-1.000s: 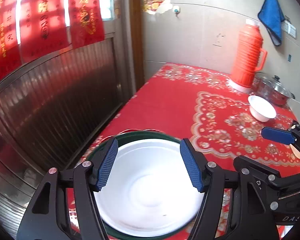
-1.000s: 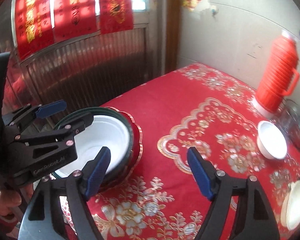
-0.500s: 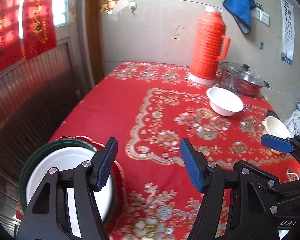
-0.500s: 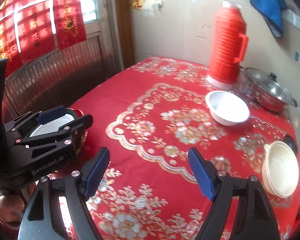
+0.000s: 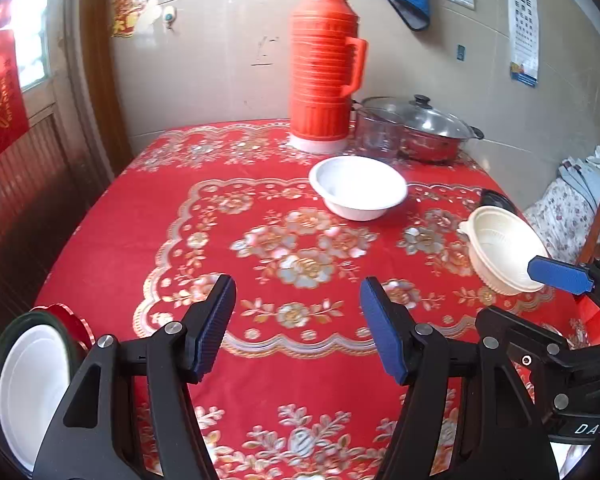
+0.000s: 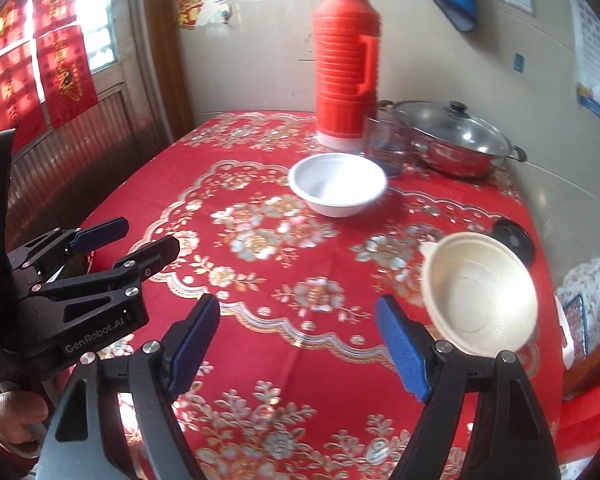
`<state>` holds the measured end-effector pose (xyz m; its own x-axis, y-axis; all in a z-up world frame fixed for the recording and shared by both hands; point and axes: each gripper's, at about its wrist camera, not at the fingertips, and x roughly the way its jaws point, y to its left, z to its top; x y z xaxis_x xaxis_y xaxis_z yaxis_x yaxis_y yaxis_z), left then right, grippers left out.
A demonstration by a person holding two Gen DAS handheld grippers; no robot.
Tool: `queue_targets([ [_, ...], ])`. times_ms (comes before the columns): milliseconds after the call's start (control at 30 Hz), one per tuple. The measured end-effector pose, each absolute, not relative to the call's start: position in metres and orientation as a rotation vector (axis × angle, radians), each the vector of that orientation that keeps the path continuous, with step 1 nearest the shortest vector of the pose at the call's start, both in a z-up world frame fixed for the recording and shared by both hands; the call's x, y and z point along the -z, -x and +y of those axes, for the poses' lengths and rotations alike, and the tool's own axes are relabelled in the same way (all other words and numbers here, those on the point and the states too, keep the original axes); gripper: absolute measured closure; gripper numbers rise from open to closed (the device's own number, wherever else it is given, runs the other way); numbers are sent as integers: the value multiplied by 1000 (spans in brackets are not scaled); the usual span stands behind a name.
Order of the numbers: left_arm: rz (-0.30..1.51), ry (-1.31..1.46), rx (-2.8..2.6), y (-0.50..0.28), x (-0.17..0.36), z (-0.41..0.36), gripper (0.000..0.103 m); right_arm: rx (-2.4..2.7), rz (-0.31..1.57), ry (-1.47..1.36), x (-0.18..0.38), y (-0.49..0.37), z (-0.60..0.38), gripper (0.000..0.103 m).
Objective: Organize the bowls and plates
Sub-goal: 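Move the left tool to the beige plastic bowl, then grip the rim of the beige plastic bowl with the left tool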
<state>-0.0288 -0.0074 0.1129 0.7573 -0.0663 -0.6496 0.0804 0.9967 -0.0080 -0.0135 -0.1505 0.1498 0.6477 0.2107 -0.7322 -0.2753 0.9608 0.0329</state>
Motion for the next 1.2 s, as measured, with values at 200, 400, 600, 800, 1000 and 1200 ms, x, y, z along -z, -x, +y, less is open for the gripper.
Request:
queue_targets([
  [200, 723, -48, 135, 17, -110, -45, 38, -231, 827, 59, -149, 12, -183, 22],
  [400, 748, -68, 181, 5, -106, -78, 38, -178, 828, 30, -149, 13, -216, 22],
  [600, 775, -74, 219, -6, -100, -104, 38, -128, 829, -2, -150, 9, -249, 22],
  [800, 798, -86, 242, -19, -94, -126, 38, -94, 845, -25, -146, 3, -277, 22],
  [1000, 824, -96, 252, -32, -86, -143, 38, -76, 862, -60, -139, -9, -300, 22],
  [1200, 839, -94, 245, -49, -82, -155, 38, -65, 884, -100, -134, -23, -322, 23],
])
